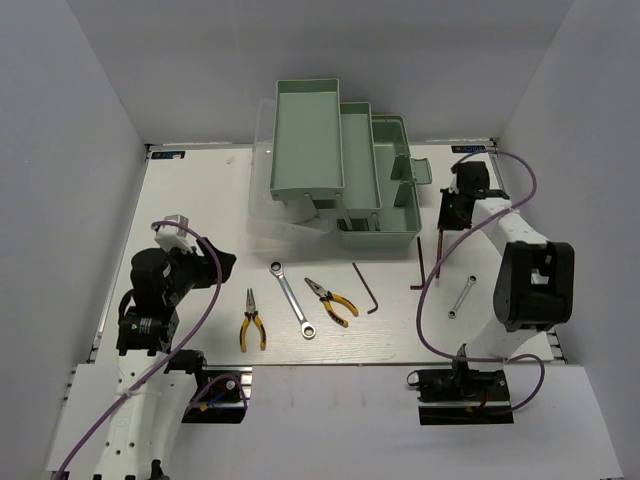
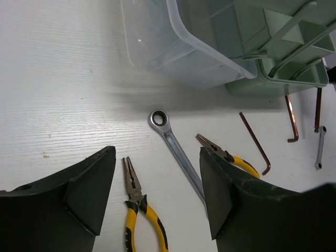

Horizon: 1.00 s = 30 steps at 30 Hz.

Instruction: Sort the tools into containers

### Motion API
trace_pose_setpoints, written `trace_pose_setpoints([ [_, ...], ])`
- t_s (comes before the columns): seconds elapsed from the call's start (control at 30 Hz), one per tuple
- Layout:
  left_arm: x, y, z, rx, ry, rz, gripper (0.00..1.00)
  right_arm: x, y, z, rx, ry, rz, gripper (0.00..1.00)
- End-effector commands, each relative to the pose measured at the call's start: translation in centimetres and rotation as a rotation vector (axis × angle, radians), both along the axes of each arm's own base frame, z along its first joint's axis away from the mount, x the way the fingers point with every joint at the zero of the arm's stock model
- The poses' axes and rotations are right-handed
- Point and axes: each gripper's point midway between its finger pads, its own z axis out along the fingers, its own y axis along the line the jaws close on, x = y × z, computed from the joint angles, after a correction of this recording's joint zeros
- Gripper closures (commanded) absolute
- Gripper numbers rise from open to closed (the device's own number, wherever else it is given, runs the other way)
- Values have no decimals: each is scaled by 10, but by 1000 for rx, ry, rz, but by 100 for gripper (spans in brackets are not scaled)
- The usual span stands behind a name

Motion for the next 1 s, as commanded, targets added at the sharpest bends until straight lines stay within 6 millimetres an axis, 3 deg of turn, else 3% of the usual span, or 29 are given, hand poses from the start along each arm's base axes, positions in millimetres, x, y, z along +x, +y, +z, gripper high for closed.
trace_pose_setpoints([
  [0.0, 0, -10, 1, -1, -22, -65, 25, 31, -3, 87, -58, -262, 64, 100],
  [0.03, -1, -12, -1, -7, -12, -79, 27, 31, -4, 105, -64, -303, 68, 100],
  [0.1, -2, -18, 1, -15, -21, -111, 31, 30, -2, 119, -68, -327, 86, 100],
  [0.17, -2, -25, 2, -23, -34, -156, 37, 31, 16, 138, -6, -366, 151, 100],
  [0.2, -3, -31, 5, -22, -50, -192, 52, 29, 29, 137, 41, -347, 196, 100],
  [0.23, -6, -39, 2, -42, -41, -243, 60, 33, 36, 148, 81, -359, 204, 100],
  [0.27, -5, -43, 4, -44, -53, -275, 67, 40, 57, 159, 135, -375, 264, 100],
  [0.3, -8, -49, -1, -56, -33, -309, 82, 47, 73, 166, 190, -380, 313, 100],
  [0.37, -11, -57, -2, -65, -28, -366, 92, 56, 93, 181, 250, -407, 341, 100],
  [0.4, -11, -58, -4, -70, -19, -375, 96, 63, 109, 175, 288, -394, 375, 100],
  [0.47, -12, -60, -8, -63, -5, -387, 94, 85, 123, 184, 309, -458, 380, 100],
  [0.53, -13, -59, -14, -57, 34, -374, 79, 101, 133, 183, 321, -474, 378, 100],
  [0.6, -10, -58, -18, -48, 60, -359, 66, 121, 134, 170, 283, -459, 355, 100],
  [0.63, -9, -57, -22, -46, 80, -350, 55, 124, 138, 160, 265, -444, 354, 100],
  [0.73, -6, -56, -32, -39, 122, -340, 44, 122, 145, 132, 237, -387, 378, 98],
  [0.77, -6, -56, -32, -39, 123, -340, 43, 117, 145, 125, 236, -354, 384, 69],
  [0.87, -4, -55, -35, -35, 133, -330, 41, 108, 142, 122, 218, -338, 399, 56],
  [0.93, -5, -57, -35, -34, 134, -340, 41, 102, 138, 132, 202, -374, 407, 53],
  [0.97, -5, -57, -35, -34, 134, -340, 41, 94, 131, 149, 189, -414, 401, 52],
])
